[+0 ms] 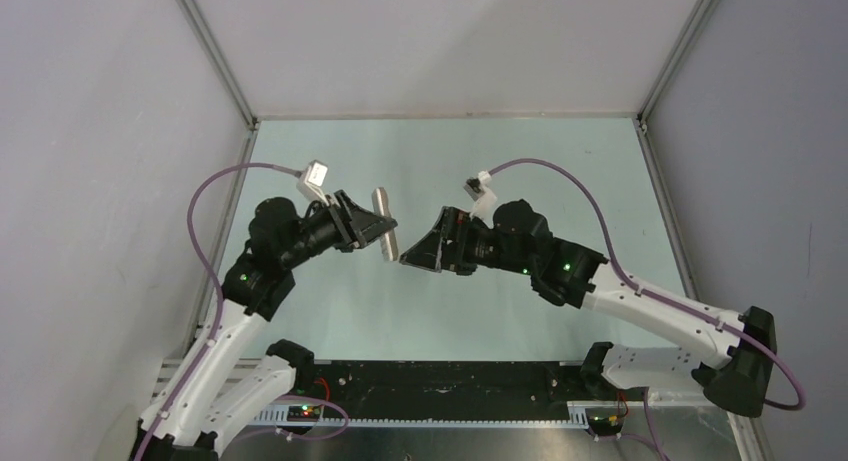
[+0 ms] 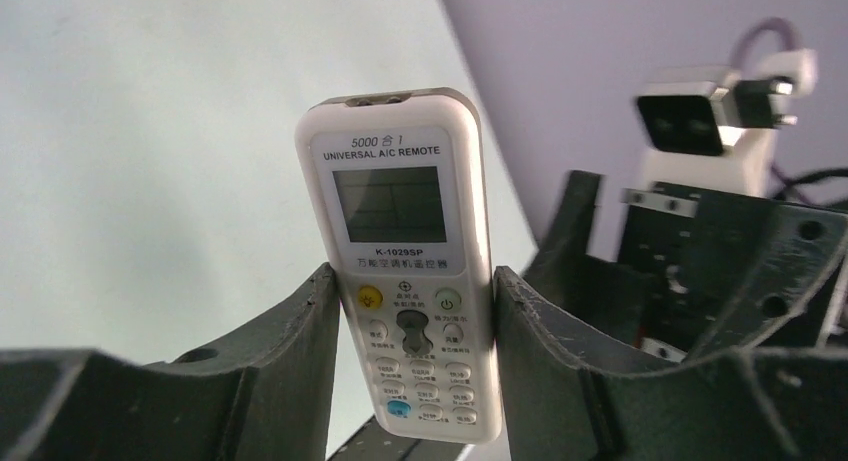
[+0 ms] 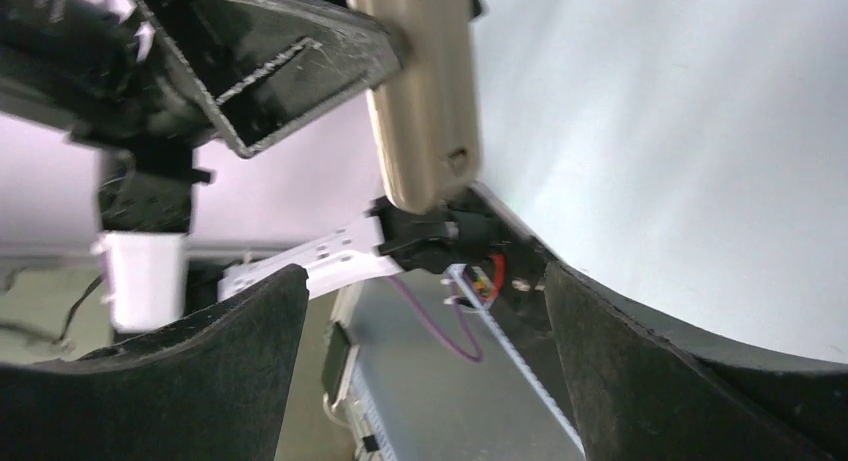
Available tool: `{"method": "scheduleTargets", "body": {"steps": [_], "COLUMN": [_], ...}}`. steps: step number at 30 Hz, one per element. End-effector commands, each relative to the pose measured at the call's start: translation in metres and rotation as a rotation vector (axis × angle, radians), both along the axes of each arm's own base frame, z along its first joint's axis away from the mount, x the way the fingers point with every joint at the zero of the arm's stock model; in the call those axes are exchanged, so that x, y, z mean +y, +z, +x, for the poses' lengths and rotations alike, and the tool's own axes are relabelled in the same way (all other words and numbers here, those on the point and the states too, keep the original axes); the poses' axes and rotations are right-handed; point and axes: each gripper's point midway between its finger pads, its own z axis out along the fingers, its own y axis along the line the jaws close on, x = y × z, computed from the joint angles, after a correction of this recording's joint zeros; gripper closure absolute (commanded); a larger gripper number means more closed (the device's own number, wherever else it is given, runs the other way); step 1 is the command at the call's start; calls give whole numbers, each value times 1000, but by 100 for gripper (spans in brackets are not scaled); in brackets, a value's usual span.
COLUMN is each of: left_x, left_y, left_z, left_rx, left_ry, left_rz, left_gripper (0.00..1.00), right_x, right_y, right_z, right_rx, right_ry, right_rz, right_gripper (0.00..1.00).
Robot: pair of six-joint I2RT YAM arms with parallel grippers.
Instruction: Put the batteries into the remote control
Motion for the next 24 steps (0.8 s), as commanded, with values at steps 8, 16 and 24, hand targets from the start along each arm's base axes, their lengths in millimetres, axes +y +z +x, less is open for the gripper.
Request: {"method": "scheduleTargets", "body": {"steps": [8, 16, 24], "left_x": [44, 61, 71], "left_y": [-156, -228, -263], "left_z": [38, 40, 41], "left_rx": [297, 471, 564], "left_ry": [271, 313, 340], "left_rz": [350, 536, 644], "left_gripper": [98, 99, 93], "right_x": [-72, -76, -76], "right_y": [-88, -100, -105], "right_z": [25, 24, 21], "right_rx": [169, 193, 202], "right_ry": [-290, -293, -275], "right_rz": [-198, -223, -240], "right_gripper": [8, 9, 9]}}
